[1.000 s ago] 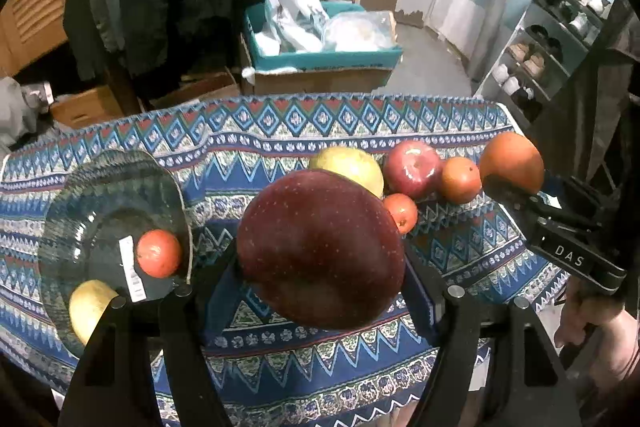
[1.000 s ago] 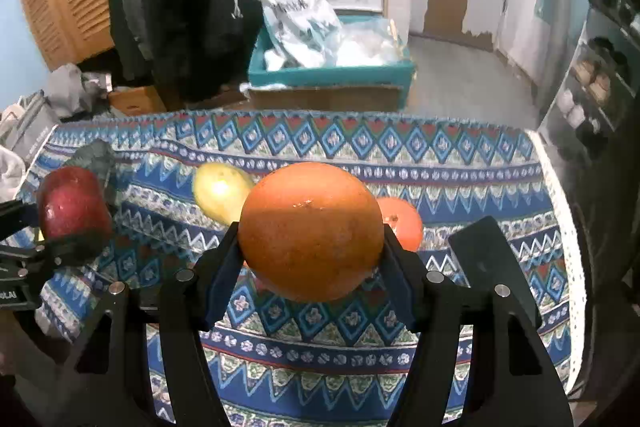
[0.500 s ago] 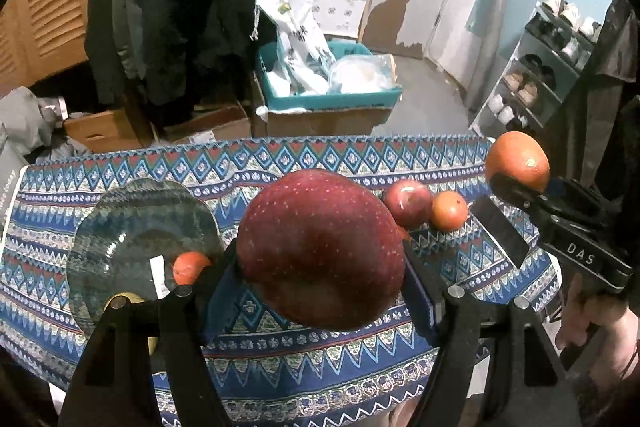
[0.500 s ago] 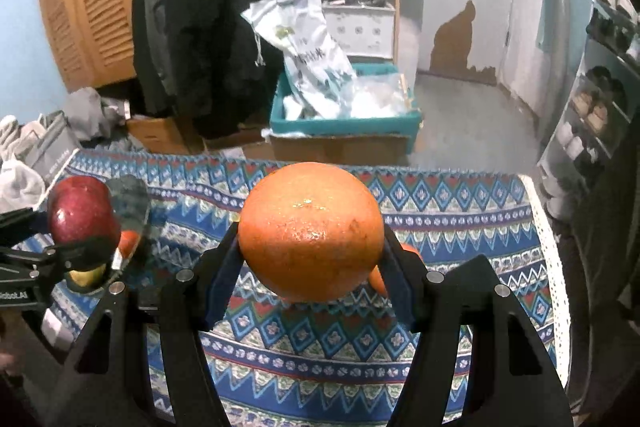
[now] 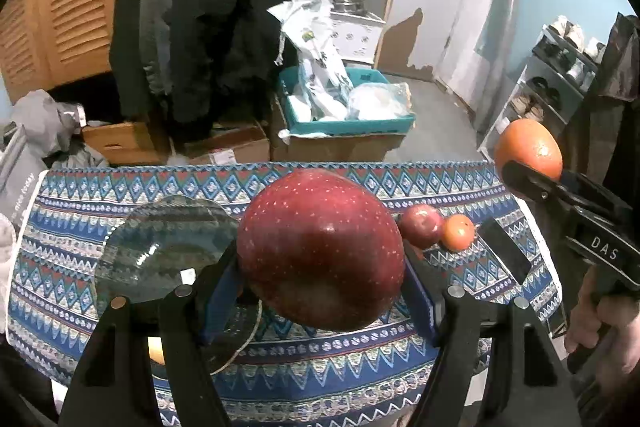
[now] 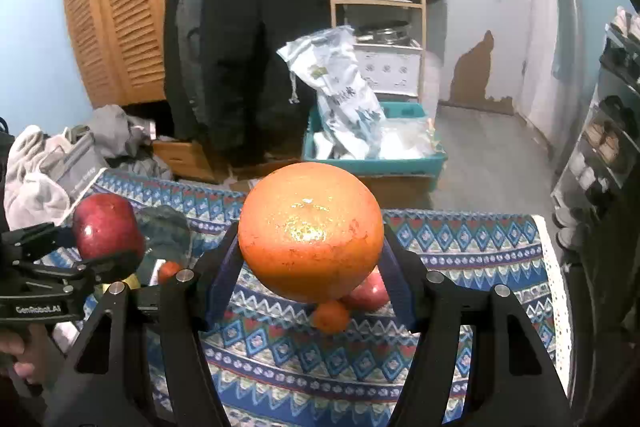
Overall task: Organize fruits
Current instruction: 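Lift the apple with the left tool while the right tool carries the orange over the glass plate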
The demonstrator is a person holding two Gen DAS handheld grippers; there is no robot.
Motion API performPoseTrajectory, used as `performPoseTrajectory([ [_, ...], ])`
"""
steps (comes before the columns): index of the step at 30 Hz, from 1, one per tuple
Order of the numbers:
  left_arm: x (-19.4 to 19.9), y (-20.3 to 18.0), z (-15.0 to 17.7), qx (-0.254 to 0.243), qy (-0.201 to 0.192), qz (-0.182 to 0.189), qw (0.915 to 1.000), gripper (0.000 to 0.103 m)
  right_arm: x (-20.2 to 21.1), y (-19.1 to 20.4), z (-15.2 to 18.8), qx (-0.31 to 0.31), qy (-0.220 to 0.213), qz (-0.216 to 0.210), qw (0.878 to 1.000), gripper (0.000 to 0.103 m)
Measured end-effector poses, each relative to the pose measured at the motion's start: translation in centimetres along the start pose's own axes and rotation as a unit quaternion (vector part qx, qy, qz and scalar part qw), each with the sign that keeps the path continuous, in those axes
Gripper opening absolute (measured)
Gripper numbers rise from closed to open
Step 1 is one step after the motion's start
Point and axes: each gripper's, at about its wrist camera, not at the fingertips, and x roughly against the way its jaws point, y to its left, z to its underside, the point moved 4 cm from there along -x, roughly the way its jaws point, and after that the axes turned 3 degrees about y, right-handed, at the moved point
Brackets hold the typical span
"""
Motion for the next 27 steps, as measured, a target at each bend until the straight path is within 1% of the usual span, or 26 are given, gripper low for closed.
performPoseTrajectory([
  [11,0.8,3.7,0.1,0.025,-0.012,-0.022,0.9994,0.075,-1.6,3.9,-1.3,0.021,0.005,-0.026,0.999,0.065],
  [27,0.7,10.8,1.2,0.078,-0.011,-0.057,0.9953,0.075,-5.8,11.1,-2.6,0.053,0.028,-0.071,0.996,0.065],
])
